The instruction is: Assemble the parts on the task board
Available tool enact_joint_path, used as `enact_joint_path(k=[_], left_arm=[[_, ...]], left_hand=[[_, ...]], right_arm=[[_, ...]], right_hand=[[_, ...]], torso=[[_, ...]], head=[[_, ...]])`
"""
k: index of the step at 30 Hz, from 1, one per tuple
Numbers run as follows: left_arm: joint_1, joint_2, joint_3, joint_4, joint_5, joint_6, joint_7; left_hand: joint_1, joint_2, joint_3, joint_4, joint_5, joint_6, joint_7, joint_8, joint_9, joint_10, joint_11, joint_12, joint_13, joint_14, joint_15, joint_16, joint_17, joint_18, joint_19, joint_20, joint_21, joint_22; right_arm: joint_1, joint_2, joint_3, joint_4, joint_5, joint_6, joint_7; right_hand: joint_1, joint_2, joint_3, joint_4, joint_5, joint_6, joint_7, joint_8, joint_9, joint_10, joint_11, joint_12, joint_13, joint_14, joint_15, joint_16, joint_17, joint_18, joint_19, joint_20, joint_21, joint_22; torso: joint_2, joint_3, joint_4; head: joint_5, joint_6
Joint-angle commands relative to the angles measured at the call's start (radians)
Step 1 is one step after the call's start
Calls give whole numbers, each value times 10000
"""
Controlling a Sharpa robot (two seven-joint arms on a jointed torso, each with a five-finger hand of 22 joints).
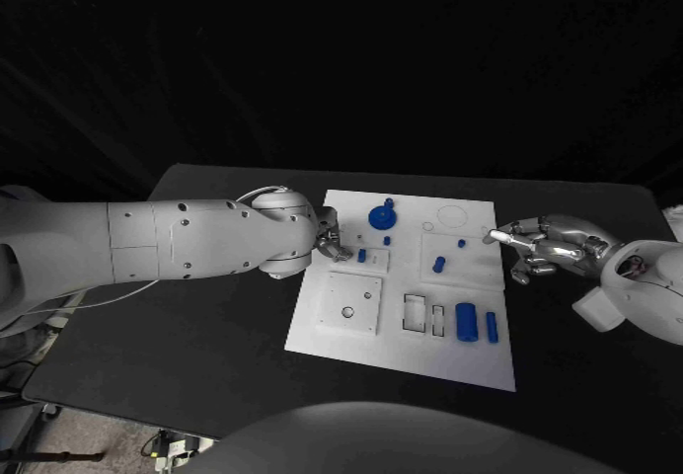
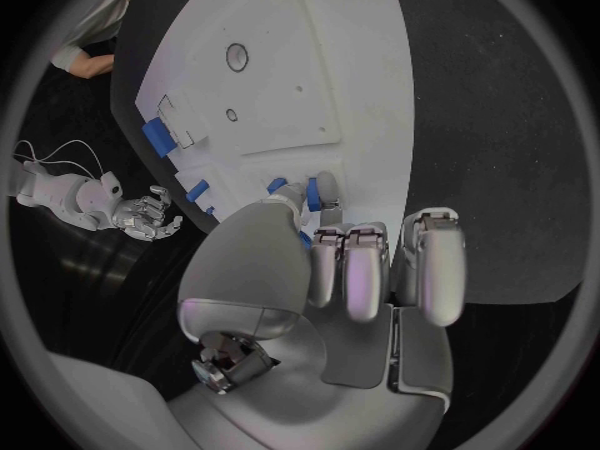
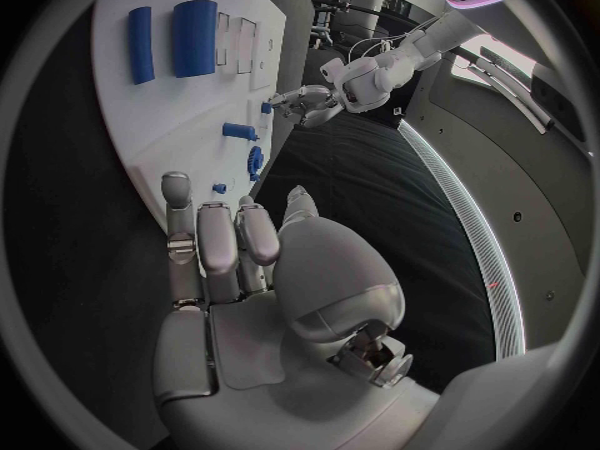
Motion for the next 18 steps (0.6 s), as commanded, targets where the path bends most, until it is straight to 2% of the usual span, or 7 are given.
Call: enact_joint_path(k=[1,3,4,7,18], left_arm=[[-20,10,-4,5,-43,227,-544],[-23,5,-4,5,-54,255,-578],[-25,2,-4,5,-59,269,-592],[-29,-4,-4,1,-66,304,-623],[-38,-13,-4,11,-70,325,-590]], left_hand=[[-190,-22,-16,14,-409,-66,33,-55,-21,1040,-18,23,2634,1053,-16,24,2632,11,498,-53,-59,2062],[-388,-53,-100,13,-946,-88,62,-81,-39,1040,-4,23,2634,1053,-4,24,2632,12,496,-43,-68,2061],[-461,-69,-137,17,-1080,-112,76,-99,-49,1040,3,23,2634,1053,1,24,2632,14,493,-40,-76,2058],[-616,-85,-213,21,-1300,-144,98,-126,-66,1040,17,23,2634,1053,12,24,2632,19,483,-30,-99,2049],[-946,-154,-409,25,-1763,-196,135,-173,-100,1040,43,23,2634,1053,35,24,2632,24,478,-6,-124,2047]], right_arm=[[-10,-3,-1,18,-2,163,104],[-12,-3,-1,16,-2,165,106],[-13,-3,-1,15,-2,166,106],[-16,-4,-1,12,-1,169,109],[-32,-5,-1,2,0,175,121]], right_hand=[[55,48,77,5,31,-24,37,-47,-16,-74,6,-31,-10,-81,-4,-39,136,179,-74,6,-62,510],[55,48,77,5,31,-24,37,-47,-16,-74,6,-31,-10,-81,-4,-39,136,179,-74,6,-62,510],[55,48,77,5,31,-24,37,-47,-16,-74,6,-31,-10,-81,-4,-39,136,179,-74,6,-62,510],[55,48,77,5,31,-24,37,-47,-16,-74,6,-31,-10,-81,-4,-39,136,179,-74,6,-62,510],[76,45,88,-9,39,-41,32,-58,-24,-69,6,-27,-10,-76,-3,-33,137,180,-75,9,-65,511]], torso=[[-2,1,-2],[-1,2,0],[-2,2,0],[-5,3,-4],[2,1,-3]], head=[[5,2],[5,2],[5,2],[22,2],[4,2]])
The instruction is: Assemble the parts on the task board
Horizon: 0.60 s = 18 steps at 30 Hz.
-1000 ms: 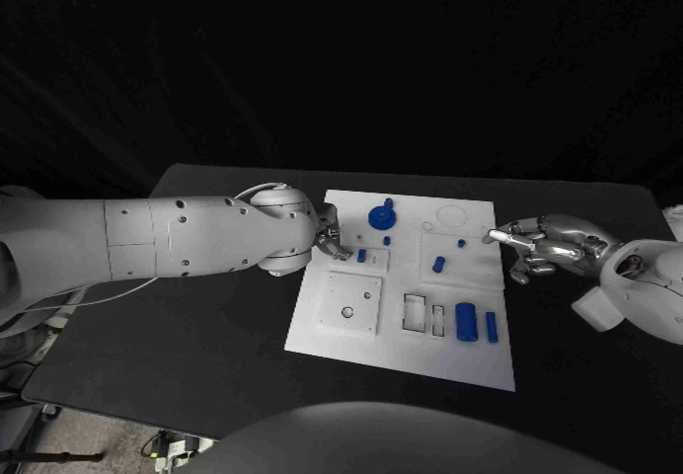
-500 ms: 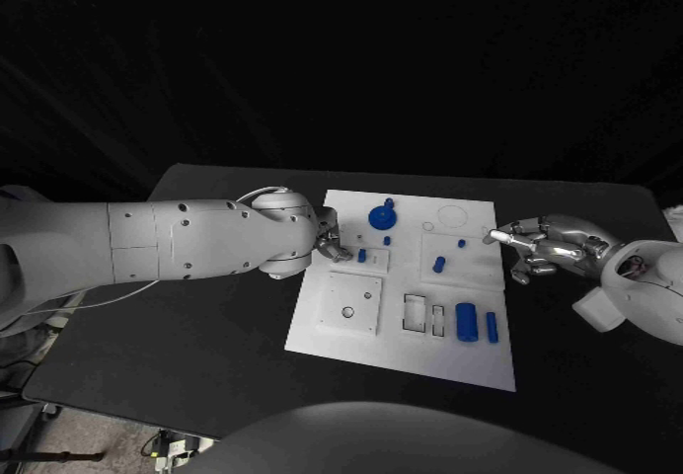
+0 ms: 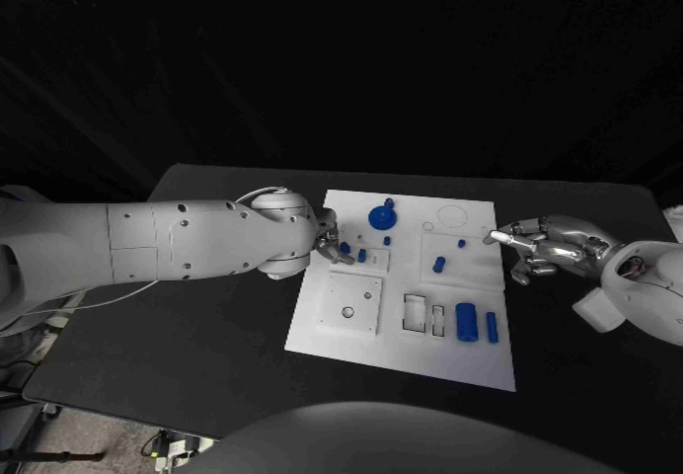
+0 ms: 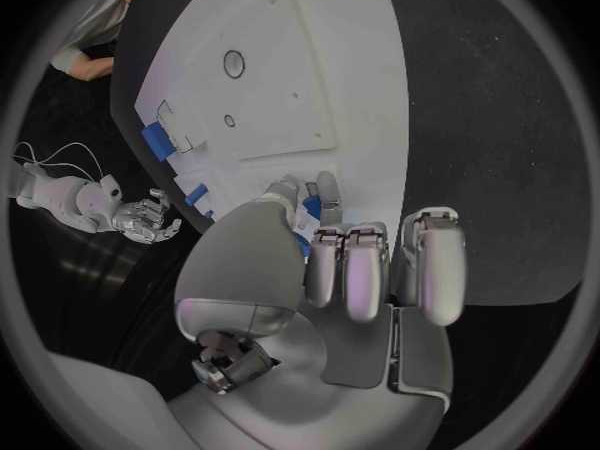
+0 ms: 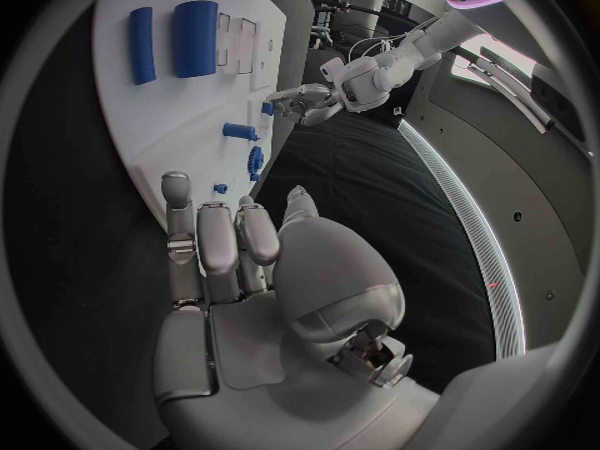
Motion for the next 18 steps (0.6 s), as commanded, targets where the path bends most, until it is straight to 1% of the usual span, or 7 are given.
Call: enact_joint_path(k=[1,8,11,13,16,18], left_arm=[[-15,20,-3,12,-42,180,-590],[-16,1,-3,14,-42,182,-618],[-16,-83,-3,57,-111,142,-633],[-15,-206,-2,130,-255,19,-587],[-6,-461,-1,299,-485,-230,-394],[46,-690,1,439,-604,-424,-142]], left_hand=[[-97,-21,-76,2,-59,-54,-7,-61,-17,1040,42,23,2634,1053,35,24,2634,25,478,-6,-66,2047],[-107,-25,-84,1,-75,-57,-7,-63,-18,1040,44,23,2634,1053,36,24,2634,31,465,-5,-87,2034],[-137,-81,-123,-4,-111,-64,-2,-67,-20,1040,52,23,2634,1053,40,24,2634,35,454,-1,-107,2024],[-133,-189,-161,-9,-112,-80,0,-70,-21,1040,54,23,2634,1053,48,24,2634,40,444,6,-126,2016],[47,-512,-142,6,-30,-179,14,-80,-11,1040,65,23,2634,1053,54,24,2634,40,439,22,-135,2021],[403,-734,-24,11,-12,-435,42,-116,15,1040,62,23,2634,1053,75,24,2634,40,435,25,-139,2029]], right_arm=[[-14,3,-1,7,-2,174,115],[-21,6,-1,-2,-1,184,117],[-24,2,-1,-4,-1,180,124],[-26,-8,-1,-2,-1,160,140],[-27,-21,-1,3,-1,125,160],[-27,-35,-1,12,-1,92,180]], right_hand=[[76,45,59,19,39,-41,32,-58,-10,-69,6,-27,-10,-76,-3,-33,139,180,-75,9,-65,512],[95,48,70,7,50,-46,31,-62,-13,-71,5,-27,-14,-77,-2,-33,137,181,-74,10,-64,513],[95,48,71,7,50,-46,31,-62,-13,-71,5,-27,-14,-77,-2,-33,137,181,-74,10,-64,513],[95,48,71,7,50,-46,31,-62,-13,-71,5,-27,-14,-77,-2,-33,137,181,-74,10,-64,513],[105,49,76,-1,56,-46,32,-62,-14,-79,4,-32,-22,-70,-2,-28,141,181,-72,10,-63,514],[113,47,79,-7,60,-46,32,-62,-15,-83,4,-34,-26,-71,-2,-29,139,185,-85,10,-78,510]], torso=[[4,0,0],[4,0,1],[0,-1,-2],[-4,1,1],[-9,1,2],[-10,-2,0]], head=[[-8,2],[-15,2],[-19,2],[-42,2],[-88,2],[-105,2]])
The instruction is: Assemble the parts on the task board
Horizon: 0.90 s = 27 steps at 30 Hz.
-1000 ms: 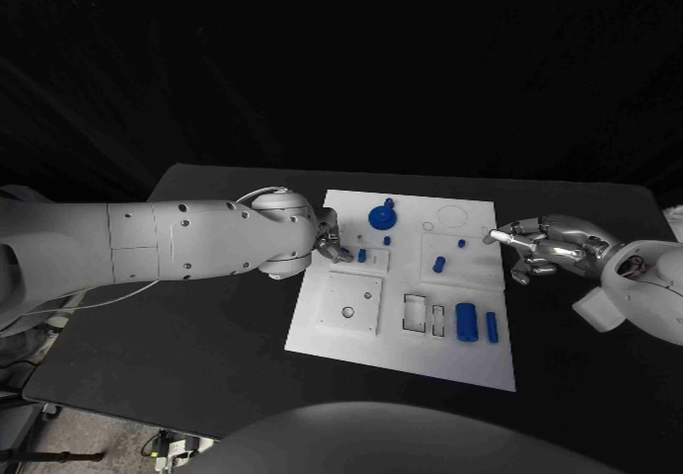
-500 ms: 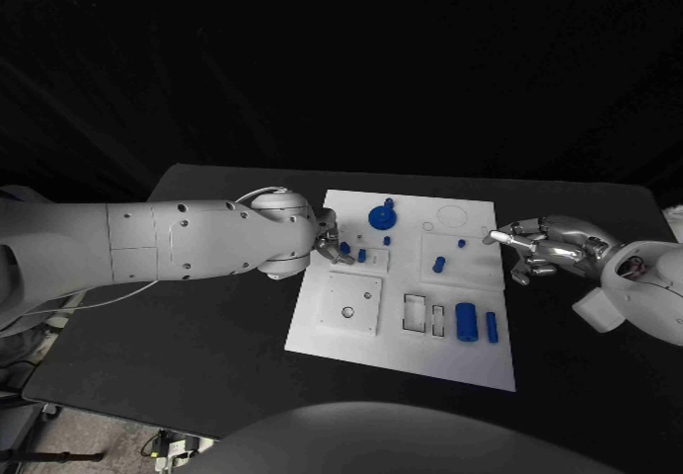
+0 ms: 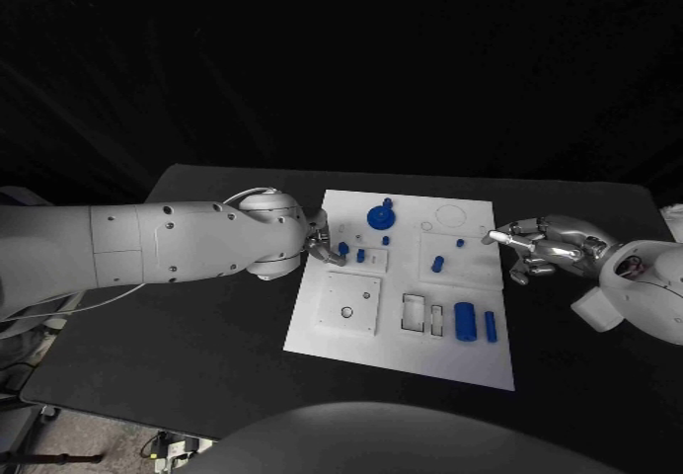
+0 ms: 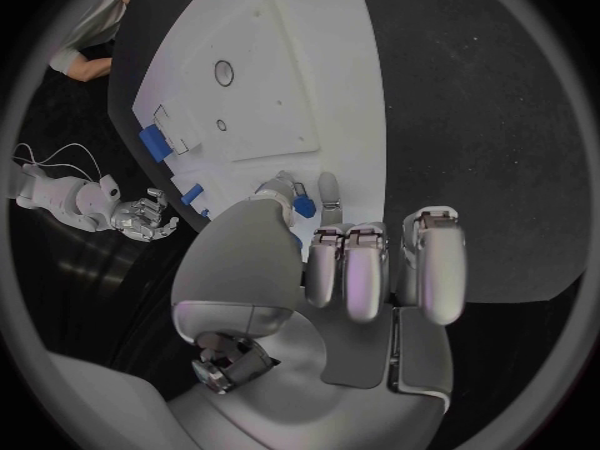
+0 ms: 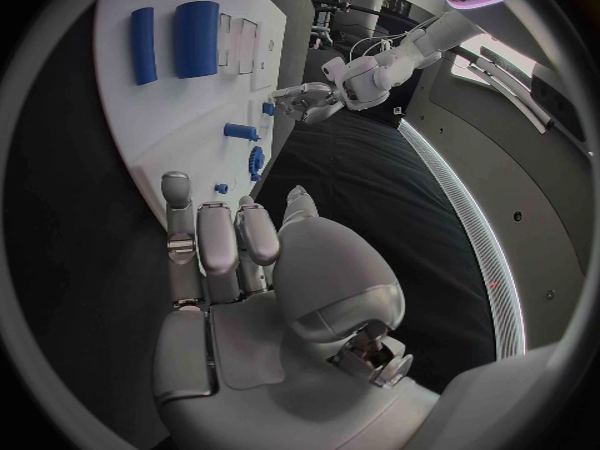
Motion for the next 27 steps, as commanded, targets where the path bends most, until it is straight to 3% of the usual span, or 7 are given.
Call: enact_joint_path(k=[1,3,6,9,13,20,27], left_arm=[[108,-272,5,199,-461,-440,51],[326,-478,5,262,-455,-478,616],[654,-640,6,254,-194,-472,1260],[978,-657,6,130,239,-518,1805],[1178,-488,7,-184,643,-404,2268],[1189,107,5,-1064,1548,440,2776],[1054,498,5,-1646,1843,1105,3298]], left_hand=[[426,-290,152,4,32,-320,24,-71,56,1040,70,23,2634,1053,76,24,2635,39,435,31,-47,2028],[1016,-417,323,-2,-77,-904,177,-165,23,1040,182,23,2634,1053,153,24,2635,55,371,80,-127,1999],[1765,-400,580,-36,-112,-1613,256,-363,-240,1040,282,23,2634,1053,265,24,2635,88,248,170,-268,1946],[2245,-374,784,-28,-187,-1752,329,-387,-491,1040,345,23,2634,1053,327,24,2635,91,220,227,-278,1964],[2621,-389,965,-22,-209,-1801,361,-467,-846,1040,382,23,2634,1053,371,24,2635,81,238,283,-232,2011],[2533,-443,864,-11,-295,-2212,603,-1134,-2053,1040,568,23,2634,1053,560,24,2635,95,183,442,-284,2033],[2757,-520,567,-30,-344,-1948,544,-1397,-2900,1040,566,23,2634,1053,569,24,2635,96,194,493,-268,2077]], right_arm=[[-10,-21,-1,24,-3,68,172],[-10,-34,-1,29,-1,31,196],[-10,-30,-1,24,12,-2,215],[-10,-16,-1,33,23,-10,229],[-10,27,-1,51,31,16,235],[-10,97,-1,70,39,100,209],[-10,95,-1,84,51,136,191]], right_hand=[[75,8,80,-8,61,-46,32,-62,-16,-84,4,-34,-15,-71,-2,-29,140,185,-86,10,-80,511],[83,5,83,-14,66,-45,33,-62,-17,-83,4,-33,-14,-67,-2,-26,142,185,-85,11,-78,512],[91,3,86,-20,70,-44,34,-61,-17,-82,4,-32,-14,-63,-3,-23,144,185,-83,12,-77,512],[101,3,91,-28,77,-41,35,-60,-17,-88,3,-36,-20,-68,-3,-25,140,187,-89,12,-85,510],[101,3,91,-28,77,-41,35,-60,-17,-88,3,-36,-20,-68,-3,-25,140,187,-89,12,-85,510],[130,8,109,-48,93,-29,34,-54,-18,-83,2,-32,-20,-60,-4,-19,143,188,-82,14,-79,512],[141,14,117,-53,101,-26,32,-53,-19,-95,2,-39,-31,-74,-4,-27,132,190,-87,14,-87,510]], torso=[[-7,-1,0],[-2,3,6],[3,-2,4],[10,-5,-6],[8,-2,-12],[25,-6,-16],[11,-3,-7]], head=[[-43,2],[-67,2],[-61,2],[-28,2],[22,2],[12,2],[-11,2]])
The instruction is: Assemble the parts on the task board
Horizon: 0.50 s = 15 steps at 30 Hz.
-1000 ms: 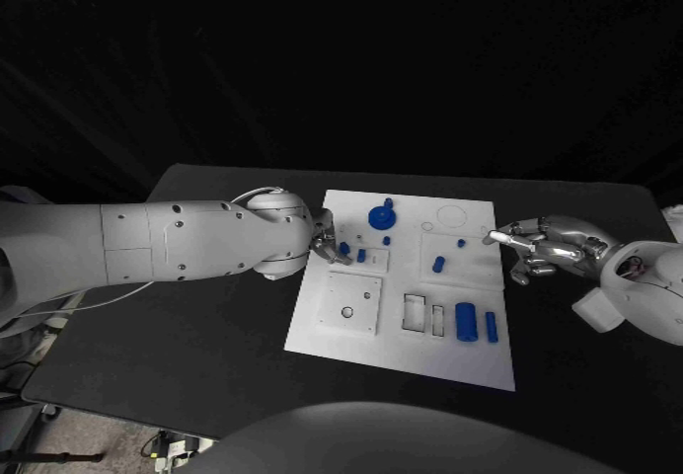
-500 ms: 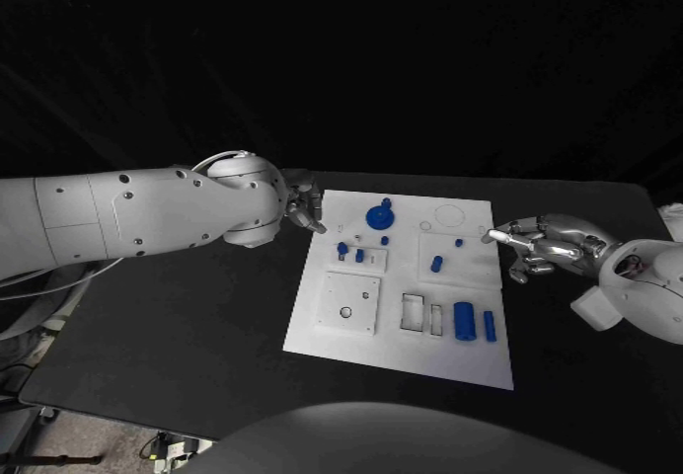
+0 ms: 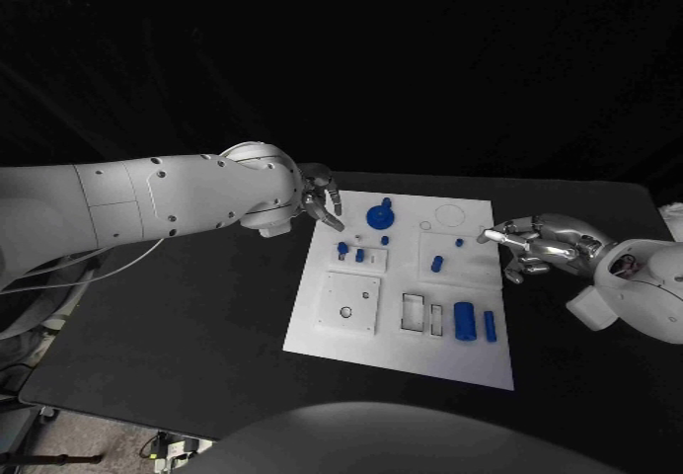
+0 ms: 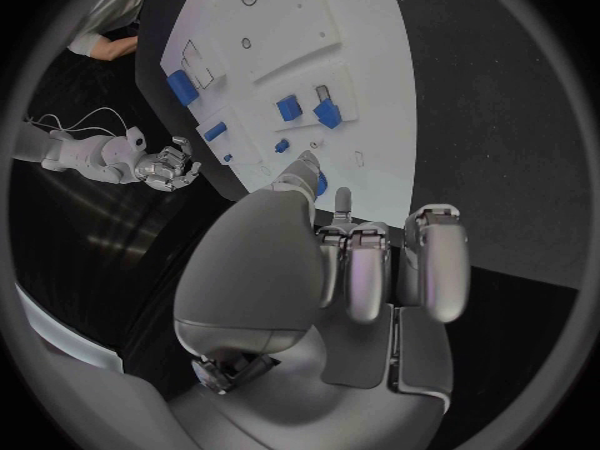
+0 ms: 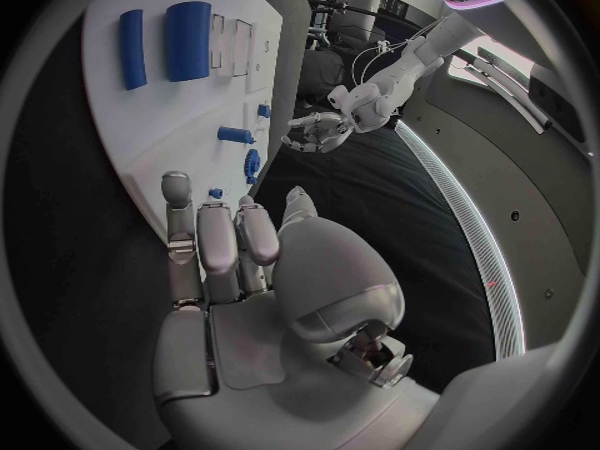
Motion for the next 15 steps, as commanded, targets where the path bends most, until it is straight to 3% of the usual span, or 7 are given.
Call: enact_joint_path(k=[1,5,15], left_arm=[[-52,130,4,-202,563,848,821],[-158,279,4,-440,550,911,995],[-444,547,6,-869,438,874,1214]], left_hand=[[222,9,-112,-20,-18,262,-9,-95,-324,1039,31,23,2634,1032,76,24,2628,89,220,85,-24,2089],[371,39,-199,-7,125,510,10,-195,-737,1039,43,23,2634,1032,83,24,2628,85,235,97,-10,2114],[430,76,-279,-6,190,705,89,-329,-1140,1039,104,23,2634,1032,128,24,2628,84,239,129,-17,2128]], right_arm=[[-8,-3,-1,24,23,162,98],[-8,-24,-1,33,26,154,125],[-8,-79,-1,54,28,137,155]], right_hand=[[101,-27,60,3,61,-26,32,-53,-11,-95,2,-39,-9,-74,-4,-27,125,189,-87,14,-43,503],[101,-27,60,3,61,-26,32,-53,-11,-95,2,-39,-9,-74,-4,-27,125,189,-87,14,-43,503],[111,-20,70,-2,68,-20,33,-51,-12,-83,2,-30,-1,-59,-5,-17,134,187,-73,15,-28,508]], torso=[[-11,4,5],[-19,9,15],[-13,3,11]], head=[[13,2],[37,2],[-19,2]])
